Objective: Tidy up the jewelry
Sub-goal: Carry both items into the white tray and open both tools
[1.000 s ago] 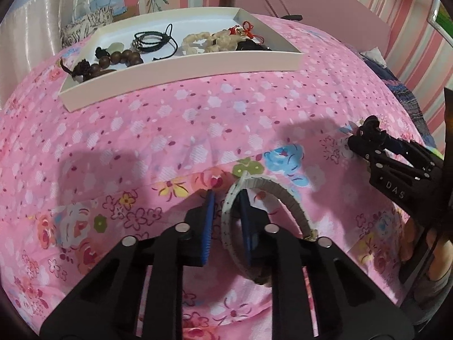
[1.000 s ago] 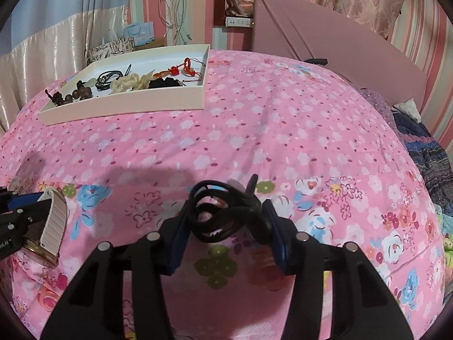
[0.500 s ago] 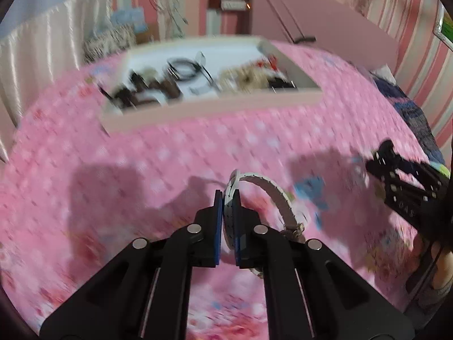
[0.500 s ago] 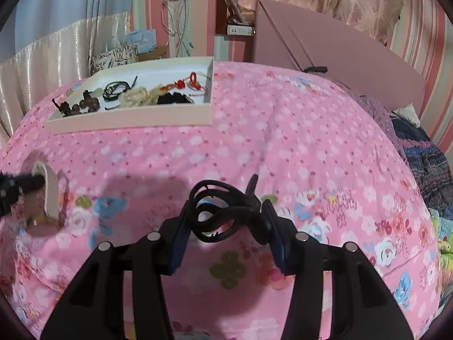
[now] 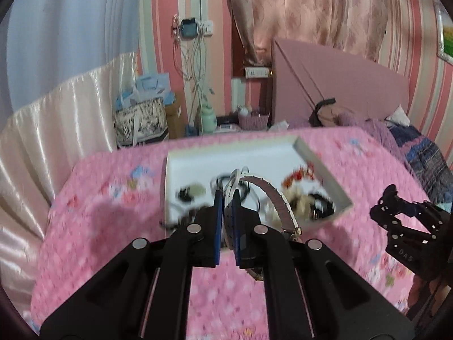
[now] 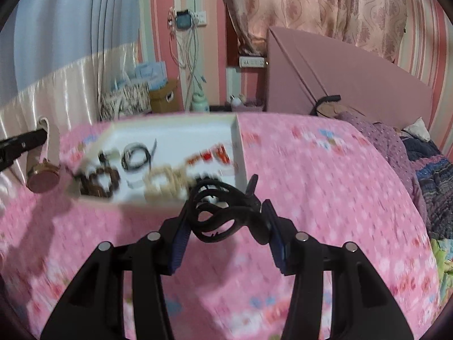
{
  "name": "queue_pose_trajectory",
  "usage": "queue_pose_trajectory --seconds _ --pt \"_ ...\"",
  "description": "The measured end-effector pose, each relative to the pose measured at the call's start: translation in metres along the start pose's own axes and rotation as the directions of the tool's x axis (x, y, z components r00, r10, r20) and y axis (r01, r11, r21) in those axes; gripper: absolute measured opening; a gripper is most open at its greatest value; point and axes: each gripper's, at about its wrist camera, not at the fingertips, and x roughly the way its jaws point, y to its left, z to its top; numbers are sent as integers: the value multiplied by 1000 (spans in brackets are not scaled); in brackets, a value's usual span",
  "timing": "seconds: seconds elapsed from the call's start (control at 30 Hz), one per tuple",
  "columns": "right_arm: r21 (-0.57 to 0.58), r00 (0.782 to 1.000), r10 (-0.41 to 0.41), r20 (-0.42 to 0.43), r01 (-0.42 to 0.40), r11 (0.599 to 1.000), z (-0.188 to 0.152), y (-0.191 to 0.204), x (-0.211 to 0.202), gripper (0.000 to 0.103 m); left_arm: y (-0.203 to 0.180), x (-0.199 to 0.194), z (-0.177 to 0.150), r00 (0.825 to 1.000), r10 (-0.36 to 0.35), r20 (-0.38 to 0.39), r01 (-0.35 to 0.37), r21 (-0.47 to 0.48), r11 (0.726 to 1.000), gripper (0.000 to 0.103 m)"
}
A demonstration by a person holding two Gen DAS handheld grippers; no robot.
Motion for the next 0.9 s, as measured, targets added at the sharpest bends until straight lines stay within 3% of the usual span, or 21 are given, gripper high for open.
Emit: queue_pose_trajectory --seconds 0.2,0.4,0.63,0.73,0.9 --pt "37 999 40 15 -41 998 51 9 23 50 12 20 46 999 -40 17 41 -20 999 5" --pt "63 997 71 3 -71 995 84 18 58 50 26 50 65 996 -90 21 92 -106 990 5" --pt "62 995 76 -57 -72 995 76 29 119 49 12 114 36 990 -127 -59 121 -96 988 5" --pt "69 994 73 -83 -68 995 72 29 141 49 11 141 24 987 -108 -117 96 -106 990 5" --pt "30 993 51 -110 -48 998 80 40 169 49 12 164 9 980 -112 -167 95 -106 990 6"
